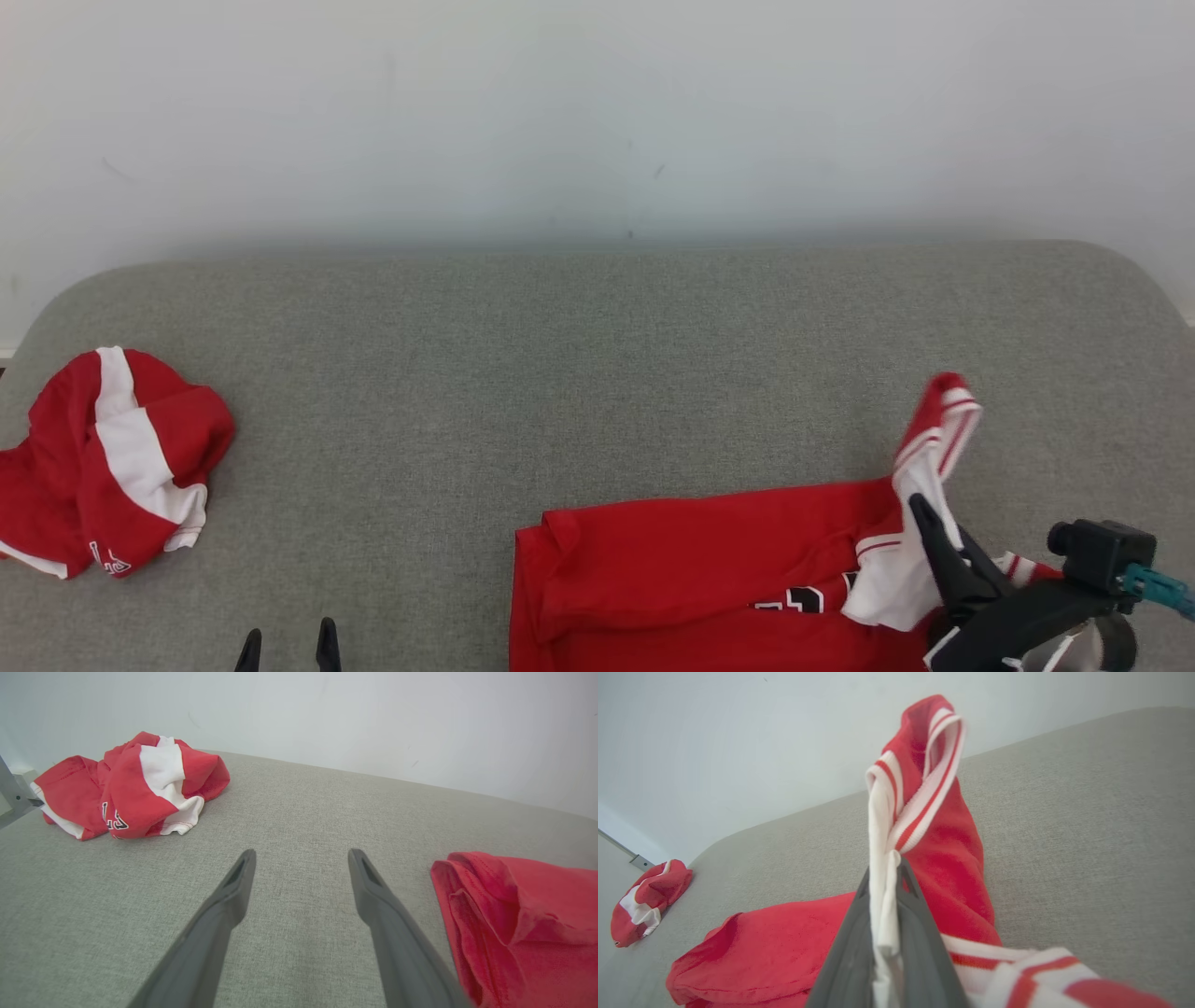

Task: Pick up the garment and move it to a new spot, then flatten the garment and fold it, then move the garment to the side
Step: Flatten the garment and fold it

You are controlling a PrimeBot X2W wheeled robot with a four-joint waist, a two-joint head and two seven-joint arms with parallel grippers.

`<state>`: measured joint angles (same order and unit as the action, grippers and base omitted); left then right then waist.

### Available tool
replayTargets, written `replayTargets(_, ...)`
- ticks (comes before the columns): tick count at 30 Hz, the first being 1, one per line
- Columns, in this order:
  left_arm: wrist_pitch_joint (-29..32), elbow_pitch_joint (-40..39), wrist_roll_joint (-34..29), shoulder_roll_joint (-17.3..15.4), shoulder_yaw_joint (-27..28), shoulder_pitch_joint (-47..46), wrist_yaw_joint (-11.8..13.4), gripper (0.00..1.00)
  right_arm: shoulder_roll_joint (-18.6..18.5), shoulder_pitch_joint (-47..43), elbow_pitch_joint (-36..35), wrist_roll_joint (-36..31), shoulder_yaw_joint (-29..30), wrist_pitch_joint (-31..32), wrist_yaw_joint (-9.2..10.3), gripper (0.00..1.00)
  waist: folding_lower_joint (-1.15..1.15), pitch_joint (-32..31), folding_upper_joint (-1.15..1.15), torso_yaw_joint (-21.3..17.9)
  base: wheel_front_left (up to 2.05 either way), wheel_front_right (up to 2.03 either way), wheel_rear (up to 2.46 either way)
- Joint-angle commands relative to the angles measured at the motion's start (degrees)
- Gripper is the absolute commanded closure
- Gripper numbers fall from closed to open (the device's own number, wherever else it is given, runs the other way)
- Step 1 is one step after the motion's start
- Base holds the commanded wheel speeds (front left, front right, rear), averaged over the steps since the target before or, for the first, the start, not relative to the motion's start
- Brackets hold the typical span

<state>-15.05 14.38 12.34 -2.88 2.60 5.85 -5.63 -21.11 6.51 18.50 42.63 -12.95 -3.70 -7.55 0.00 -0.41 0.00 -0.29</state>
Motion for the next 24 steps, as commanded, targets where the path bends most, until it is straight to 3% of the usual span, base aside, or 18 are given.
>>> replayTargets(1,-0.2,0.3,0.3,0.0,0.2,0.1,-0.2,0.0,1.1,-1.1,-2.3,0.2,-0.3,0.9,0.1,1.0,0.0,0.1,0.0,0.2,0.0,0.0,0.0)
replayTargets(5,-0.2,0.6,0.5,0.0,-0.5,-0.4,0.0,0.0,4.8,-3.5,-11.0,-0.8,-1.3,4.8,0.1,1.0,0.0,0.4,0.0,1.1,0.0,0.0,0.0)
replayTargets(10,-0.2,0.8,0.9,0.0,-1.3,-0.6,0.4,0.0,9.8,-4.7,-16.9,-3.0,-4.4,8.6,0.1,1.0,0.0,0.7,0.0,2.4,0.0,0.0,0.0)
replayTargets(16,-0.2,1.4,1.1,0.0,-2.5,-1.6,0.5,0.0,14.6,-3.1,-15.8,-6.4,-8.1,9.2,0.1,1.0,0.0,1.4,0.0,4.4,0.0,0.0,0.0)
replayTargets(24,-0.2,2.5,1.8,0.0,-4.2,-3.5,0.6,0.0,17.5,0.8,-6.9,-9.0,-11.6,5.9,0.1,1.0,0.0,2.2,0.0,6.6,0.0,0.0,0.0)
